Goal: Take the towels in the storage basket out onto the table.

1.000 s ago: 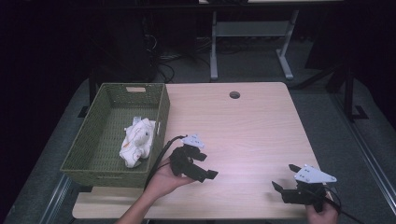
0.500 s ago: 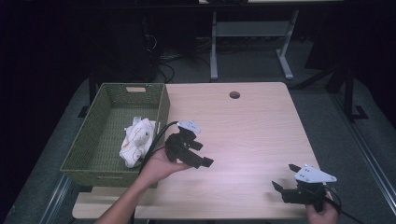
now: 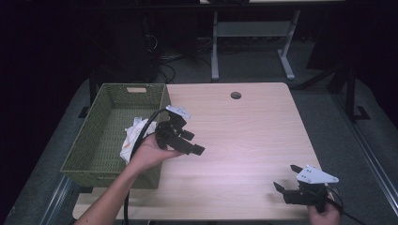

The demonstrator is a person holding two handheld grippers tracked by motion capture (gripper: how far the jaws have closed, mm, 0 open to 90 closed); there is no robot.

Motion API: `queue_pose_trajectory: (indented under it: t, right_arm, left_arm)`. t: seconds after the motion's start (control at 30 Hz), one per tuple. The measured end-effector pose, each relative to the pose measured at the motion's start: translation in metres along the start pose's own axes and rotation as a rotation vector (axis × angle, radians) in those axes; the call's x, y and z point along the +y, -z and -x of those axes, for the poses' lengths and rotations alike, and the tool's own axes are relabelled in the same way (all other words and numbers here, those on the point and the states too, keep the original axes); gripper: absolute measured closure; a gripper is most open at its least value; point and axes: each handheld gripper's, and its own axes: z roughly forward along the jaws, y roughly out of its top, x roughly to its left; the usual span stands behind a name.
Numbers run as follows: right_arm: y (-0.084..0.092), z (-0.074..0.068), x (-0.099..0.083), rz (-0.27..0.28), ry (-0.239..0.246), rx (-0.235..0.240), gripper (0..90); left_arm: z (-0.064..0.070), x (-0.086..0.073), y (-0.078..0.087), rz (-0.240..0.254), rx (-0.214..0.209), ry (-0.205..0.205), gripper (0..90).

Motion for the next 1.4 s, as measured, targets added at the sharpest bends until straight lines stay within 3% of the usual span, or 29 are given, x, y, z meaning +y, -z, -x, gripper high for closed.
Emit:
queue_pose_trajectory:
  t: [0.43, 0.87, 1.0, 1.07, 1.4]
  right_arm:
    - [0.000, 0.000, 0.000, 0.000, 0.008, 0.006, 13.5]
    - [0.000, 0.000, 0.000, -0.004, 0.013, 0.006, 13.5]
    - [0.000, 0.000, 0.000, -0.004, 0.012, 0.005, 13.5]
    - [0.000, 0.000, 0.000, -0.007, 0.011, 0.006, 13.5]
    - [0.000, 0.000, 0.000, -0.006, 0.013, 0.006, 13.5]
  left_arm:
    - [-0.023, -0.006, 0.033, 0.019, 0.012, 0.053, 22.6]
    - [-0.065, -0.036, 0.081, 0.059, 0.072, 0.183, 23.2]
    - [-0.074, -0.043, 0.089, 0.081, 0.075, 0.215, 23.4]
    - [-0.082, -0.051, 0.096, 0.082, 0.097, 0.247, 23.4]
    - [-0.103, -0.071, 0.103, 0.063, 0.174, 0.313, 23.7]
